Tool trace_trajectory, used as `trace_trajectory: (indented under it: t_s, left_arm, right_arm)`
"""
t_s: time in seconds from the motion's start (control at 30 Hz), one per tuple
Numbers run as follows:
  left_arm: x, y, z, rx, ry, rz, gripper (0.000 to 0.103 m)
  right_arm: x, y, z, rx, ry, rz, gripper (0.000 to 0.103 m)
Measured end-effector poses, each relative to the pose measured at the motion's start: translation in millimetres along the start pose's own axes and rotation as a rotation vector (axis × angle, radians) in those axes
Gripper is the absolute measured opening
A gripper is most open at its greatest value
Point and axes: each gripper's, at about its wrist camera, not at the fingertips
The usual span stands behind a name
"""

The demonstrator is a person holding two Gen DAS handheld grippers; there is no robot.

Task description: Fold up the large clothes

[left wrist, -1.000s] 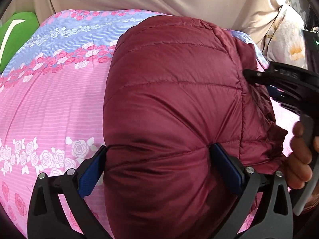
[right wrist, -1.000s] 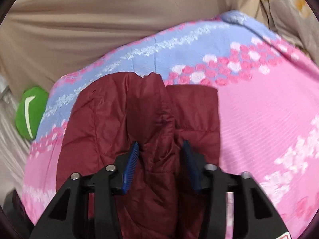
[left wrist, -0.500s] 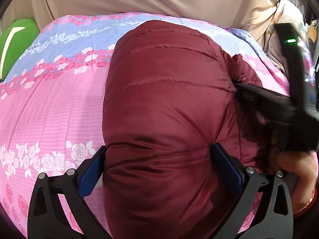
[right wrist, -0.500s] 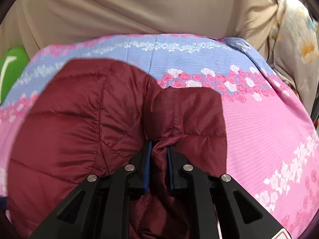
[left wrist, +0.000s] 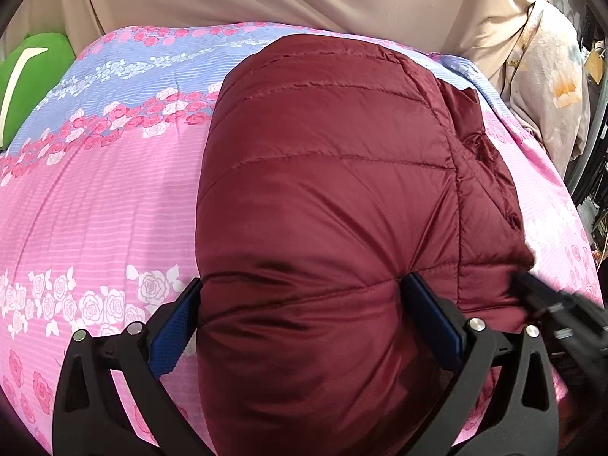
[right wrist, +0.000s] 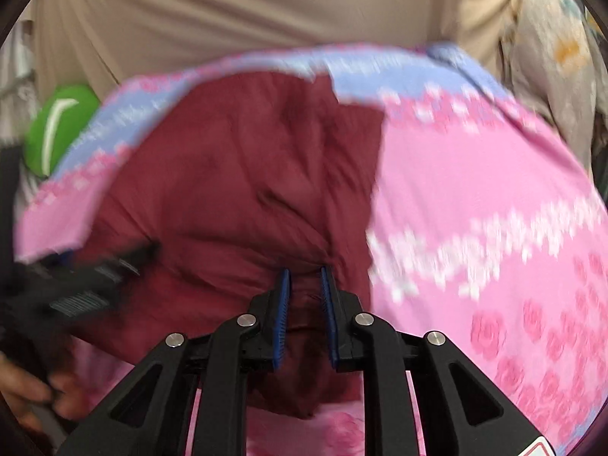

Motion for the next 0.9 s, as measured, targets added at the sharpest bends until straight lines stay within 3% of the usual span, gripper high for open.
trace_trajectory:
  t_s: [0.13, 0.33, 0.43, 0.53, 0.7, 0.8, 0.87, 0.9]
  left_arm:
    - [-2, 2, -3, 0.015, 0.008, 0.006, 0.098]
    - [2, 4, -16, 0.020, 0.001, -0.003, 0.098]
    - [-3, 1, -19, 0.019, 0.004, 0.008, 0.098]
    - [-7, 0, -17, 0.019, 0.013, 0.026, 0.098]
    - [-8, 0, -16, 0.024, 0.031, 0.026, 0.098]
    - [-8, 2, -17, 0.028, 0.029, 0.015, 0.098]
    - [-9, 4, -17, 0.028, 0.031, 0.011, 0.098]
    - [-9, 5, -17, 0.028, 0.031, 0.010, 0.098]
  right_arm:
    - [-10, 1, 5, 0.022, 0.041, 0.056, 0.015]
    - [-7, 10, -39, -0.084, 0.044, 0.023, 0.016]
    - [0, 0, -37, -0.055, 0.067, -0.017, 0.016]
    - [7, -13, -7, 0.020, 0.046, -0.058, 0.016]
    - [1, -9, -13, 0.015, 0.059, -0.013, 0.017]
    - [-5, 2, -28, -0.029, 0.069, 0.009, 0.025]
    - [-9, 10, -35, -0.066, 0.061, 0.022, 0.044]
    - [-9, 13, -36, -0.078, 0.061, 0.028, 0.046]
Point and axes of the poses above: each gripper's, at about its wrist camera, not at the fingertips, and z roughly the way its jaws point, x to its left, y to its top, and after that the axes turned 5 degrees about -y, right-handed
